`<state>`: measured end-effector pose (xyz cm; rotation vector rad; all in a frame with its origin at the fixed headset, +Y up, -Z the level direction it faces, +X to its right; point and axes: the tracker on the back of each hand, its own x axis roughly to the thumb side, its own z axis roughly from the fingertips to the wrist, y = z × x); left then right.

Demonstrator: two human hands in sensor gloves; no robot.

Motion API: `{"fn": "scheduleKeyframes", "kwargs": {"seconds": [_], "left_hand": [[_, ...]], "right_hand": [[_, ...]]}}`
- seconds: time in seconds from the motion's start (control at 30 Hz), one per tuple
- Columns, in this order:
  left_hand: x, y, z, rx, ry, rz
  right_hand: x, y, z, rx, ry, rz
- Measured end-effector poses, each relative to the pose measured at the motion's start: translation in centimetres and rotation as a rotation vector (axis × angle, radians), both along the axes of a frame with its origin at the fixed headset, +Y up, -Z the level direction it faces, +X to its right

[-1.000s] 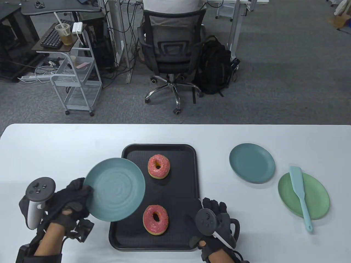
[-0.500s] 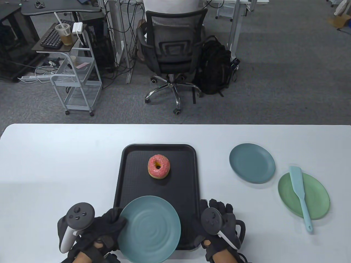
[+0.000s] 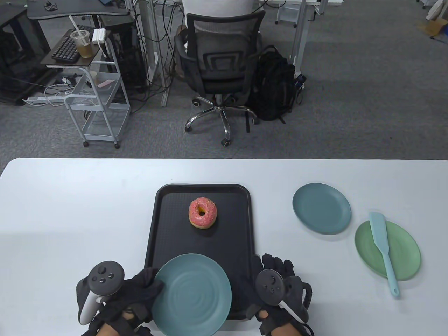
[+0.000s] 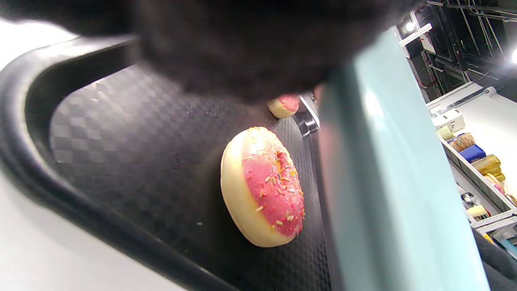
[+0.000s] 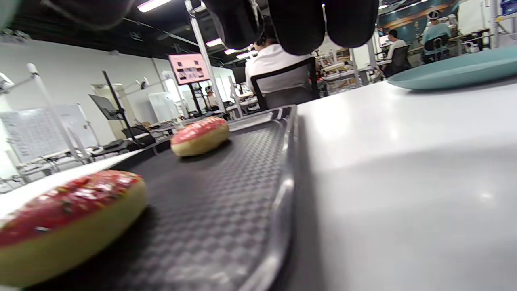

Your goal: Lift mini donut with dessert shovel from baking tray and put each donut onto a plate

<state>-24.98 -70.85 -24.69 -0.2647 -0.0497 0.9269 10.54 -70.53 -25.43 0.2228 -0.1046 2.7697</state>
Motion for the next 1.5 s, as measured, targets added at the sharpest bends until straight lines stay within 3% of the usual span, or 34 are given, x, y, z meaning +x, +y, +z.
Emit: {"fn": "scheduleKeyframes", "kwargs": {"seconds": [0.33, 0.67, 0.83, 1.07, 1.23, 1.5], "left_hand": [[0.5, -0.3, 0.0, -0.019, -0.042, 0.034], [0.6, -0.4, -0.3, -0.007, -0.057, -0.015], [0.4, -0.1, -0.2, 0.023, -0.041, -0.039], [0.2, 0.0, -0.3, 0.041, -0.022, -0.066], [0.1, 0.1, -0.3, 0.045, -0.011, -0.082], [0.2, 0.1, -0.3, 0.046, -0.019, -0.095]], "right_hand": [[-2.5, 0.7, 1.1, 0.034, 0.178, -0.221], [-2.1, 1.1, 0.8, 0.05, 0.137, -0.37], [1.6, 2.5, -0.5, 0.111, -0.035, -0.396], [11.6, 3.8, -2.7, 0.117, -0.428, -0.399], [16.0, 1.4, -2.8, 0.054, -0.617, -0.378], [17.3, -2.9, -3.2, -0.045, -0.682, -0.341]]}}
